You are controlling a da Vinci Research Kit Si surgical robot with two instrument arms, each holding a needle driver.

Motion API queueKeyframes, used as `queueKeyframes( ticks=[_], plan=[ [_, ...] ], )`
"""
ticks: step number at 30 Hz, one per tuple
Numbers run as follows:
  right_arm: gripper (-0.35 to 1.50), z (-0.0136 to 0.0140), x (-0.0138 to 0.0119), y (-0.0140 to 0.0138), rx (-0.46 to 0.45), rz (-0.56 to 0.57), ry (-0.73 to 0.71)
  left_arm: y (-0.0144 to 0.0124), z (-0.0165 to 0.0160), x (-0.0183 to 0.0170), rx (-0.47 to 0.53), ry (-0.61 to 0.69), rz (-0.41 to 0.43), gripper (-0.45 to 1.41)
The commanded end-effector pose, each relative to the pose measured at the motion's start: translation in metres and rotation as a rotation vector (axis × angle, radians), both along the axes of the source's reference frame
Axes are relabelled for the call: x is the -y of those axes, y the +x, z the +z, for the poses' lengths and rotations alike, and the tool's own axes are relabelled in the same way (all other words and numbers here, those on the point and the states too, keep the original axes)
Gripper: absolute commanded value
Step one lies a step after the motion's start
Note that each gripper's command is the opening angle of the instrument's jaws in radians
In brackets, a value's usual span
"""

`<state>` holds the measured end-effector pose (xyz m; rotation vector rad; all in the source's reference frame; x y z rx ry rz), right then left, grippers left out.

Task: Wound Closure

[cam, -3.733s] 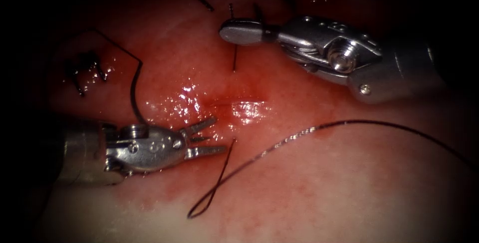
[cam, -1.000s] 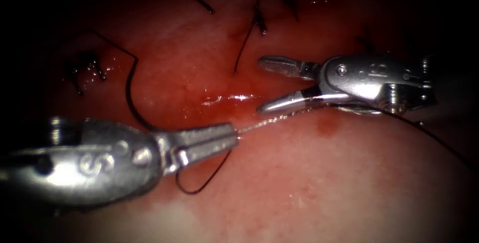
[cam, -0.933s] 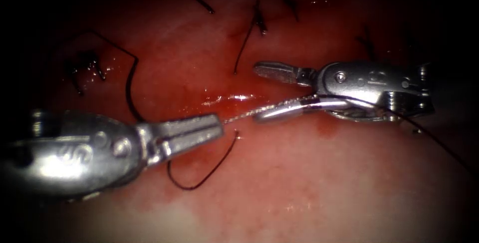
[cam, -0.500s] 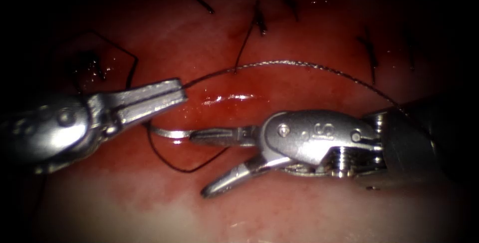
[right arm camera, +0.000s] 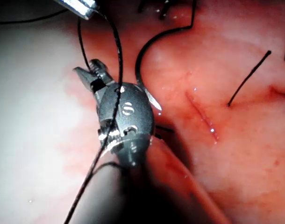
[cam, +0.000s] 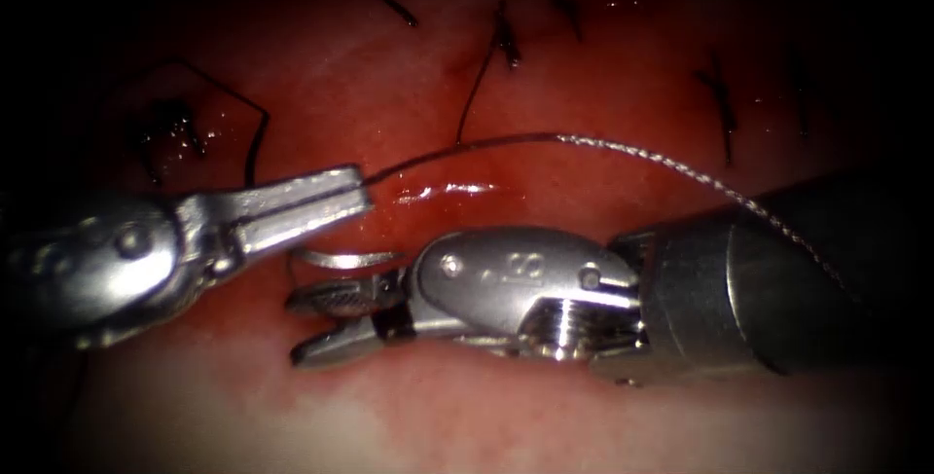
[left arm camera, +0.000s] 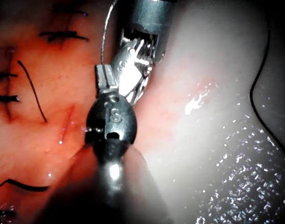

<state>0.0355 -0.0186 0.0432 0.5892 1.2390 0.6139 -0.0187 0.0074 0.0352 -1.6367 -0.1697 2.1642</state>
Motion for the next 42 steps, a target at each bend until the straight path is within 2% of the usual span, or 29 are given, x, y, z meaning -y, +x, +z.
queueKeyframes(
  ticks=[1, 7, 15, 19, 27, 31, 35, 36, 37, 38, 40, 42],
  plan=[
    [-0.35, 0.0002, 0.0005, -0.0001, 0.028, 0.028, 0.004, -0.0003, 0.0004, 0.0008, 0.002, 0.001, -0.004, -0.45],
    [-0.35, -0.0001, -0.0018, -0.004, 0.076, 0.102, 0.034, 0.0018, 0.0006, 0.0016, 0.011, -0.012, -0.021, -0.45],
    [-0.35, -0.0012, -0.0044, -0.0096, 0.069, 0.187, 0.06, 0.004, 0.0031, 0.0025, 0.064, -0.069, -0.056, -0.45],
    [-0.35, -0.0014, -0.0043, -0.0106, 0.073, 0.189, 0.044, 0.0035, 0.0054, 0.0033, 0.107, -0.104, -0.066, -0.45],
    [-0.35, -0.001, -0.0031, -0.0115, 0.064, 0.18, 0.032, 0.0005, 0.0113, 0.005, 0.261, -0.097, -0.169, -0.45],
    [-0.35, -0.0004, -0.002, -0.0119, 0.089, 0.147, 0.021, -0.0008, 0.0134, 0.0054, 0.276, -0.098, -0.169, -0.45],
    [-0.35, 0.0003, -0.0013, -0.0122, 0.098, 0.134, 0.011, -0.0013, 0.0139, 0.0053, 0.284, -0.102, -0.162, -0.45],
    [-0.35, 0.0004, -0.0012, -0.0122, 0.102, 0.129, 0.01, -0.0014, 0.0138, 0.0052, 0.281, -0.1, -0.166, -0.2],
    [-0.35, 0.0005, -0.0012, -0.0122, 0.107, 0.125, 0.009, -0.0016, 0.0135, 0.0051, 0.267, -0.092, -0.166, 0.2],
    [-0.35, 0.0007, -0.0012, -0.0122, 0.112, 0.118, 0.009, -0.0017, 0.0131, 0.0051, 0.249, -0.081, -0.159, 0.41],
    [-0.35, 0.001, -0.0014, -0.0121, 0.133, 0.118, 0.006, -0.0021, 0.0119, 0.0049, 0.174, -0.046, -0.153, 0.78],
    [-0.35, 0.0013, -0.0016, -0.012, 0.154, 0.129, -0.003, -0.0025, 0.0105, 0.0047, 0.096, -0.033, -0.138, 0.94]
  ],
)
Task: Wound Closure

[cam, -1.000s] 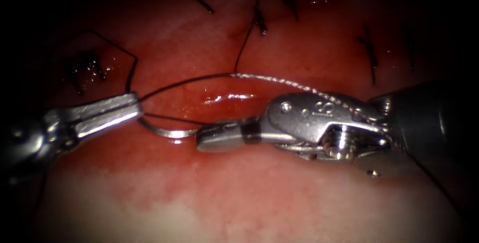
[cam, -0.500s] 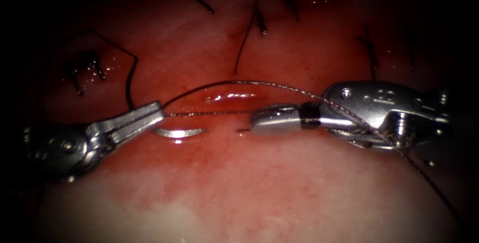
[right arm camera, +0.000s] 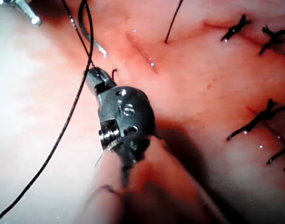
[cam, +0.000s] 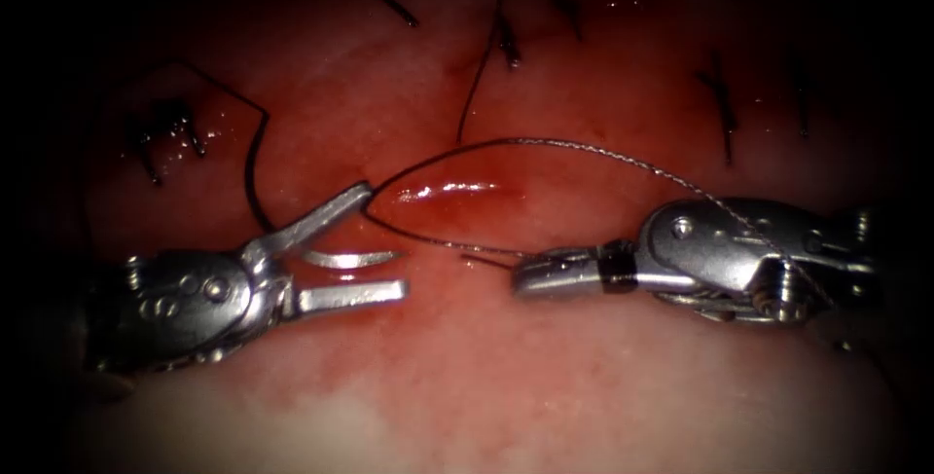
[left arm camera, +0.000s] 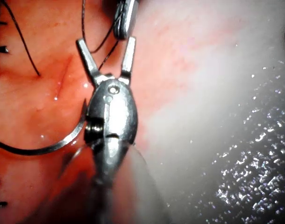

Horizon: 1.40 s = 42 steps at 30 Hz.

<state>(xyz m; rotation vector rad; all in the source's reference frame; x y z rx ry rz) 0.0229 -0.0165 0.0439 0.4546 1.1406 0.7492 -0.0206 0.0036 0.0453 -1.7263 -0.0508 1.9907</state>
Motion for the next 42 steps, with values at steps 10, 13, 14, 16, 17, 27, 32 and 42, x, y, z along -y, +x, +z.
queueKeyframes(
  ticks=[10, 13, 14, 16, 17, 27, 32, 42],
  plan=[
    [-0.35, 0.002, 0.0006, 0.0013, 0.114, 0.0, -0.046, -0.003, -0.0101, -0.0015, -0.454, -0.089, 0.108, 1.13],
    [-0.35, 0.0026, 0.0011, 0.0023, 0.148, -0.014, -0.057, -0.004, -0.0132, -0.0027, -0.612, -0.137, 0.127, 1.13],
    [-0.35, 0.0028, 0.0012, 0.0025, 0.156, -0.018, -0.057, -0.0046, -0.0142, -0.0031, -0.659, -0.159, 0.136, 1.11],
    [-0.35, 0.0031, 0.0014, 0.003, 0.172, -0.024, -0.064, -0.0061, -0.0162, -0.0041, -0.733, -0.228, 0.171, 1.06],
    [-0.35, 0.0031, 0.0014, 0.003, 0.172, -0.024, -0.064, -0.0061, -0.0162, -0.0041, -0.733, -0.228, 0.171, 1.06],
    [-0.35, 0.0036, 0.0008, 0.0032, 0.221, 0.012, -0.065, -0.0126, -0.0146, -0.004, -0.897, -0.453, 0.275, 1.03],
    [-0.35, 0.0037, 0.0006, 0.0031, 0.227, 0.015, -0.061, -0.015, -0.0117, -0.0024, -0.91, -0.488, 0.365, 1.01],
    [-0.35, 0.0039, 0.0007, 0.0039, 0.23, 0.017, -0.061, -0.0176, -0.0073, -0.0008, -0.795, -0.546, 0.404, 0.81]
  ],
)
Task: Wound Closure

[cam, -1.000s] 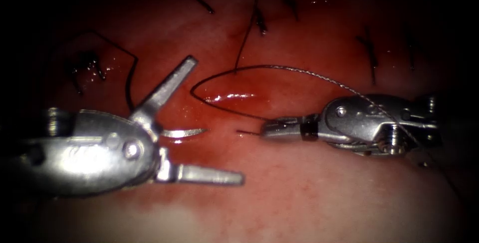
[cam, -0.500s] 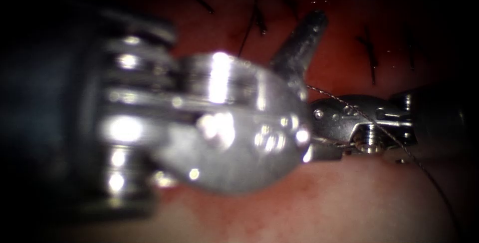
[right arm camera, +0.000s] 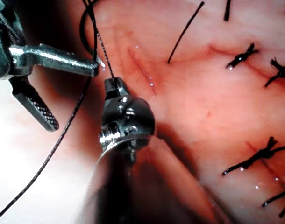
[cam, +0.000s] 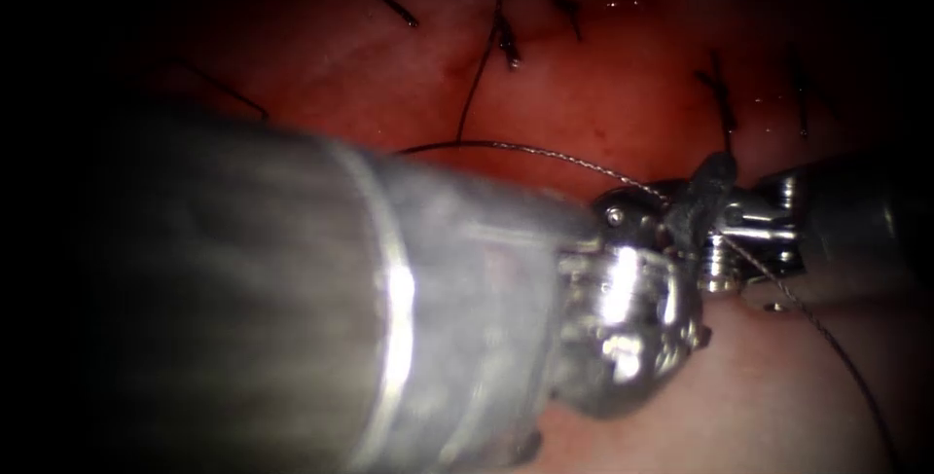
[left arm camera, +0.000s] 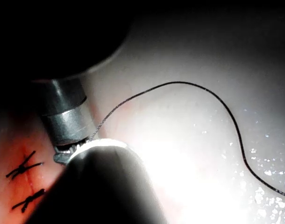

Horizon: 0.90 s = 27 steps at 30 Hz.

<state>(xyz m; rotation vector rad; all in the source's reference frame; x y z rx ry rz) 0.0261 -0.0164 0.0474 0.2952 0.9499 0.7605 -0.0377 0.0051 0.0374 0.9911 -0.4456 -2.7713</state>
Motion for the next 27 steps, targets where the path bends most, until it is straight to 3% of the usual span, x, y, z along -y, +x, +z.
queueKeyframes(
  ticks=[1, 17, 19, 21, 22, 23, 27],
  plan=[
    [-0.35, 0.0005, 0.0007, 0.0008, -0.001, -0.002, 0.002, -0.0009, 0.0009, 0.0008, 0.021, 0.004, 0.01, 0.79],
    [-0.35, 0.0008, 0.0005, 0.0009, 0.002, 0.002, 0.001, -0.0037, 0.0008, 0.0018, 0.092, -0.044, 0.096, 0.64],
    [-0.35, 0.0008, 0.0004, 0.0009, 0.004, 0.0, 0.002, -0.0039, 0.0008, 0.0019, 0.094, -0.049, 0.103, 0.52],
    [-0.35, 0.0008, 0.0004, 0.0009, 0.004, 0.0, 0.002, -0.0039, 0.0009, 0.002, 0.096, -0.05, 0.105, 0.22],
    [-0.35, 0.0008, 0.0004, 0.0009, 0.004, 0.0, 0.002, -0.0039, 0.0009, 0.002, 0.097, -0.05, 0.106, -0.03],
    [-0.35, 0.0008, 0.0004, 0.0008, 0.004, 0.0, 0.002, -0.0037, 0.0009, 0.002, 0.1, -0.05, 0.109, -0.45],
    [-0.35, 0.0007, 0.0004, 0.0005, 0.003, -0.002, 0.003, -0.0025, 0.0006, 0.002, 0.108, -0.048, 0.121, -0.45]
  ],
)
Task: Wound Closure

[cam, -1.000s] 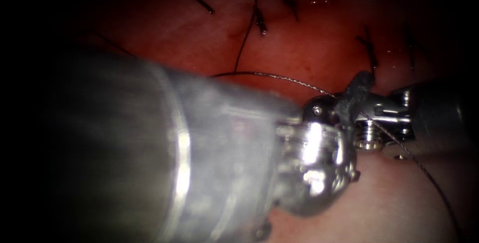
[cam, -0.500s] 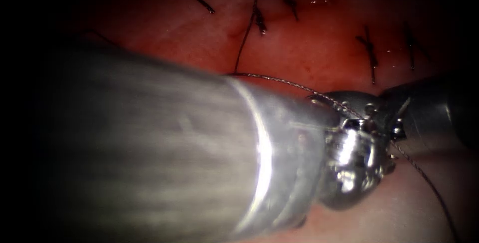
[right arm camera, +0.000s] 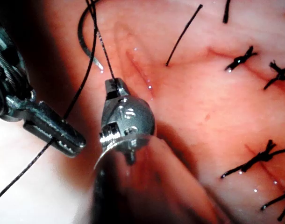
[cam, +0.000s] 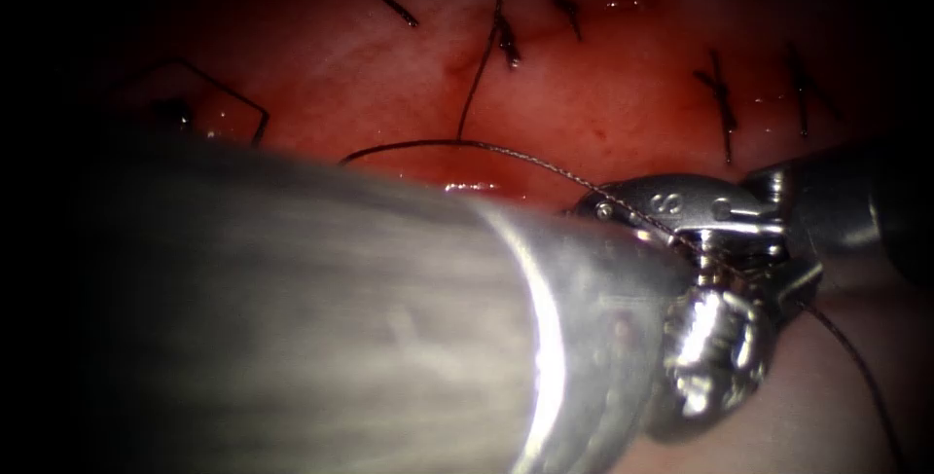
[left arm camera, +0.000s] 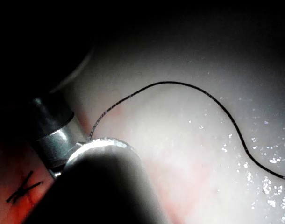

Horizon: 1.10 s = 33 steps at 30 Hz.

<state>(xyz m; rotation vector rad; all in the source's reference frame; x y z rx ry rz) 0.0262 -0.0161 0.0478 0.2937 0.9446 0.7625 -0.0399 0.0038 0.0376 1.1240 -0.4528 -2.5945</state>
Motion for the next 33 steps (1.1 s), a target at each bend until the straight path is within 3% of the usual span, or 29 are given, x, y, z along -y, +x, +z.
queueKeyframes(
  ticks=[1, 5, 8, 9, 10, 16, 22, 28, 33],
  plan=[
    [-0.35, 0.0003, 0.0007, 0.0003, -0.002, -0.004, 0.003, 0.0, 0.0003, 0.0007, -0.001, 0.008, -0.002, -0.45],
    [-0.35, 0.0002, 0.0006, -0.0003, -0.012, -0.007, 0.003, 0.0027, -0.0005, 0.001, -0.016, 0.023, -0.013, -0.45],
    [-0.35, 0.0001, 0.0006, -0.0011, -0.024, -0.007, 0.0, 0.0064, -0.002, 0.0016, -0.019, 0.033, -0.025, -0.45],
    [-0.35, 0.0, 0.0005, -0.0017, -0.037, -0.002, -0.004, 0.0097, -0.0032, 0.0021, -0.025, 0.038, -0.049, -0.45],
    [-0.35, 0.0, 0.0005, -0.0017, -0.037, -0.002, -0.004, 0.0097, -0.0032, 0.0021, -0.025, 0.038, -0.049, -0.45],
    [-0.35, -0.0003, 0.0005, -0.0033, -0.071, 0.008, -0.013, 0.0192, -0.0058, 0.0034, -0.063, 0.026, -0.122, -0.45],
    [-0.35, -0.0007, 0.0007, -0.0054, -0.167, 0.024, 0.0, 0.0276, -0.006, 0.0044, -0.087, 0.038, -0.19, -0.45],
    [-0.35, -0.0011, 0.0008, -0.0063, -0.259, 0.036, 0.013, 0.0299, -0.0045, 0.0042, -0.09, 0.047, -0.212, -0.45],
    [-0.35, -0.002, 0.001, -0.0067, -0.31, 0.017, 0.029, 0.03, -0.0022, 0.0036, -0.087, 0.053, -0.238, -0.45]
  ],
)
